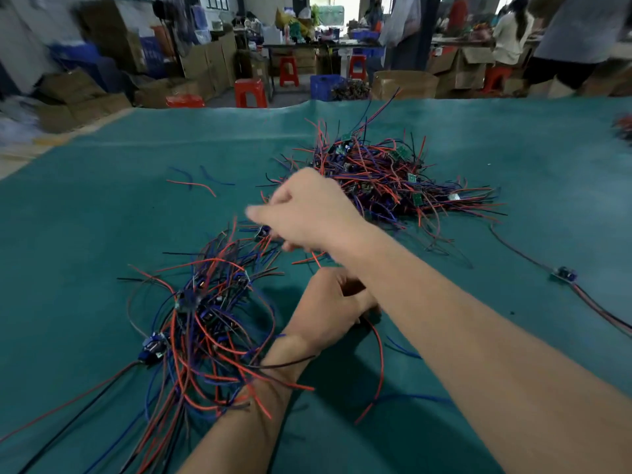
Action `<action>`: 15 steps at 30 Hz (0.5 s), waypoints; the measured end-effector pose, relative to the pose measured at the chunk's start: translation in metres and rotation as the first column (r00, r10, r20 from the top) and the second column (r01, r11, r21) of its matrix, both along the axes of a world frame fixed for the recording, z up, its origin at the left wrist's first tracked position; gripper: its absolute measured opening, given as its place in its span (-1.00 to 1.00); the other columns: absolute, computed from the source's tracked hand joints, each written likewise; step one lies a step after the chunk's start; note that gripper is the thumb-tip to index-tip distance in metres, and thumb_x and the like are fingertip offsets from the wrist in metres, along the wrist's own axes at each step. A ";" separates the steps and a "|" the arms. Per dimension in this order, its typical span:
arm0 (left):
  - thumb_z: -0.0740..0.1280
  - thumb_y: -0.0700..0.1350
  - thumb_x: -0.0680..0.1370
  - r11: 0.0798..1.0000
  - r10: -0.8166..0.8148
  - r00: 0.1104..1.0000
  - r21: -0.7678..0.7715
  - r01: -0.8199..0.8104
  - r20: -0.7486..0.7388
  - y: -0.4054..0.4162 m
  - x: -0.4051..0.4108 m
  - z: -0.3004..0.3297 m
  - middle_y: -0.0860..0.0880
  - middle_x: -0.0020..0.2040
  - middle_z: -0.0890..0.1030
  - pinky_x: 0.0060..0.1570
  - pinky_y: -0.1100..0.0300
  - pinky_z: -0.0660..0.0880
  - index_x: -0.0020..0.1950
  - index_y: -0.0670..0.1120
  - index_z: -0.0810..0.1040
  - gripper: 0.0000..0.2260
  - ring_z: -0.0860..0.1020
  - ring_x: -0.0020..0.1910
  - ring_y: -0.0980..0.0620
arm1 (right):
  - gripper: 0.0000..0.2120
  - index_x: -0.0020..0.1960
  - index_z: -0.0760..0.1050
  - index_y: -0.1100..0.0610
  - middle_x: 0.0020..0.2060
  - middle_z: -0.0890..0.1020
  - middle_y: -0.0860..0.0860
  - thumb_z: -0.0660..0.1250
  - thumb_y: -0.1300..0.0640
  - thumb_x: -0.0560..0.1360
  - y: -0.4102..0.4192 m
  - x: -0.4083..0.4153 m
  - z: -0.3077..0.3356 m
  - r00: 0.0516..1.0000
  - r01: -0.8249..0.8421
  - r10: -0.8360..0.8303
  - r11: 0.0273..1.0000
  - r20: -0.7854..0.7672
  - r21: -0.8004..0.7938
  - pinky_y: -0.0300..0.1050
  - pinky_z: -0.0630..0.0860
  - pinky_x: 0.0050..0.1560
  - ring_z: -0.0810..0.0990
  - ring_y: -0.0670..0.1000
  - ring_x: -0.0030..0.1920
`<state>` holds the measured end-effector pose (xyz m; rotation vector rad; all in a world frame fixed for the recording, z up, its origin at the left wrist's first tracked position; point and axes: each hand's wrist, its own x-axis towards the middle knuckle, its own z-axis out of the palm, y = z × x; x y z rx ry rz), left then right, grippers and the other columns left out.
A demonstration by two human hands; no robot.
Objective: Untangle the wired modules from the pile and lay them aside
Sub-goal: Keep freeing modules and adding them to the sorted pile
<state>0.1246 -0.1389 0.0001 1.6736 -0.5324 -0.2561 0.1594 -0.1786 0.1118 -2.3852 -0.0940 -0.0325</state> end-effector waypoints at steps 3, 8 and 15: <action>0.38 -0.29 0.55 0.999 0.035 0.999 0.030 -0.035 0.000 0.000 0.003 -0.004 0.09 -0.43 0.61 -0.47 0.36 0.39 -0.30 0.02 0.61 -0.71 0.45 -0.49 0.23 | -0.72 0.16 0.62 0.06 0.14 0.65 0.17 0.41 -0.02 0.49 -0.030 0.022 -0.026 0.962 0.269 -0.238 0.909 0.131 -0.318 0.03 0.57 0.10 0.64 0.25 0.13; 0.36 -0.26 0.59 0.999 0.039 0.998 0.015 -0.038 -0.046 0.000 0.004 -0.002 0.00 -0.35 0.64 -0.51 0.39 0.35 -0.14 -0.11 0.64 -0.86 0.44 -0.48 0.20 | -0.76 0.06 0.64 0.14 0.01 0.68 0.12 0.45 0.01 0.50 -0.061 0.039 -0.059 0.960 0.273 -0.279 0.916 0.023 -0.293 0.03 0.59 -0.05 0.64 0.23 -0.02; 0.35 -0.28 0.58 0.996 0.086 0.993 -0.023 -0.088 -0.080 -0.001 0.003 -0.002 -0.07 -0.35 0.65 -0.48 0.42 0.34 -0.11 -0.26 0.63 -0.90 0.47 -0.48 0.17 | -0.87 -0.27 0.67 0.06 -0.30 0.70 -0.06 0.49 0.00 0.35 -0.093 0.033 -0.054 0.930 0.360 -0.361 0.932 0.067 0.024 -0.16 0.52 -0.19 0.65 0.02 -0.18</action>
